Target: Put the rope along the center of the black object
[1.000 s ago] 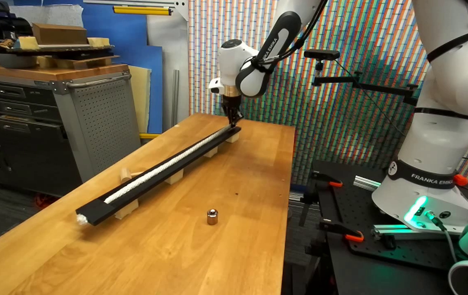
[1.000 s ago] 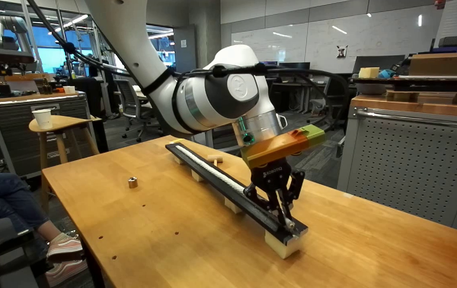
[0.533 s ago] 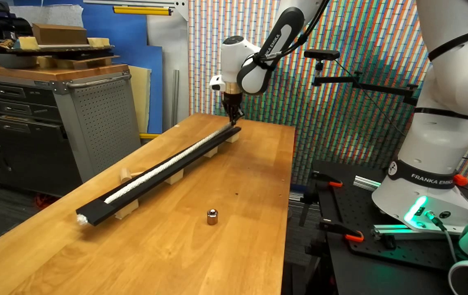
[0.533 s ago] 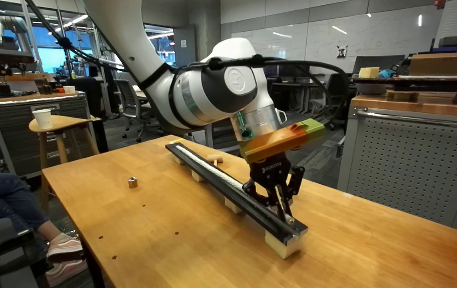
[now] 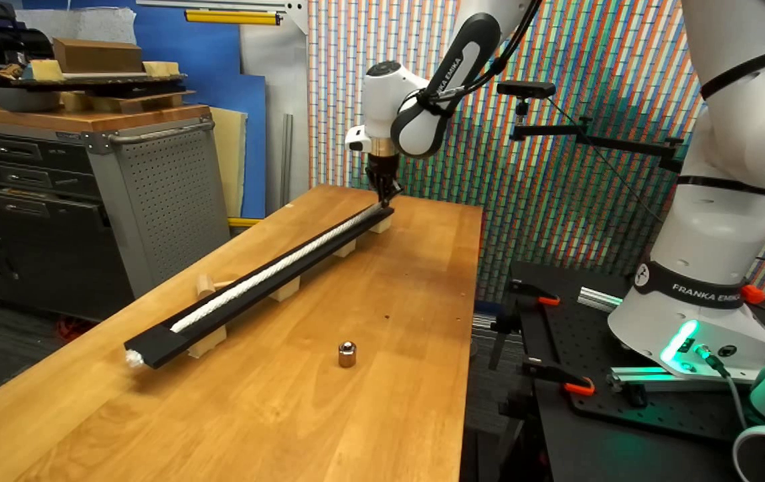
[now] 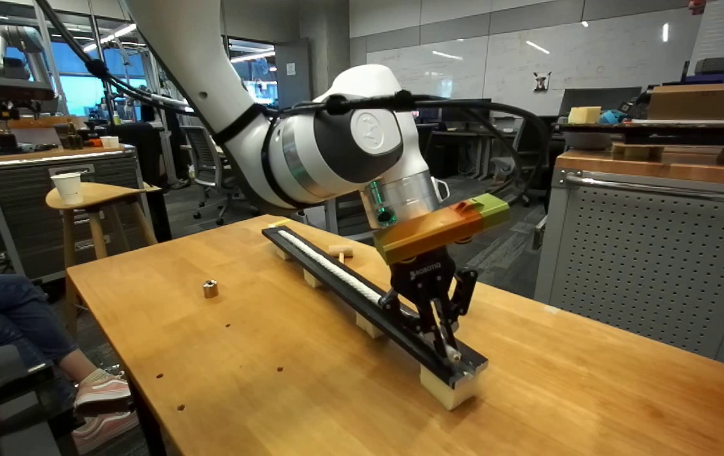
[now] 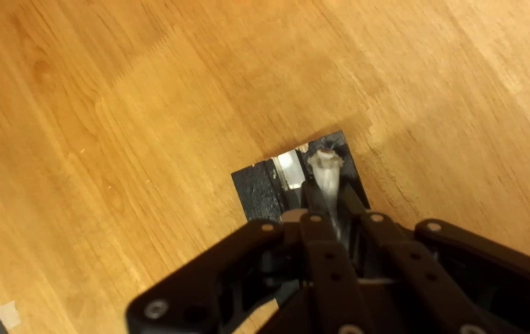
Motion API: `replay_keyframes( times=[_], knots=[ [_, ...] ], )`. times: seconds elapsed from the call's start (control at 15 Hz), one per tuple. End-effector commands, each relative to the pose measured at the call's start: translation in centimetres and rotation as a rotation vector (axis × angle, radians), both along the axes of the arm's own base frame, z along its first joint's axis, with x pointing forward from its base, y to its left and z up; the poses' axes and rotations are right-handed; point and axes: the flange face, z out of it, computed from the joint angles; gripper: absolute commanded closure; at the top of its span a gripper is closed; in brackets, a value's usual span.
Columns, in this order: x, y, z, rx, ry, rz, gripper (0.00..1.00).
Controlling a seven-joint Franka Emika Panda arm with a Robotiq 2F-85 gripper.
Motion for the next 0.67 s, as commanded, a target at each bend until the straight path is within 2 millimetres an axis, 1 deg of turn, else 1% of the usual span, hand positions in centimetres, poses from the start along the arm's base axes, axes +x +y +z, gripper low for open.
replay_keyframes(
  times=[0.0,0.33,0.6],
  knots=[
    [-0.71,-1.05,0.79,-0.024,-0.010,0.021,0.97],
    [-0.26,-0.97,1.07,-0.027,-0.027,0.029,0.96],
    [-0.37,-0.93,0.92,-0.026,-0.022,0.033,0.96]
  ],
)
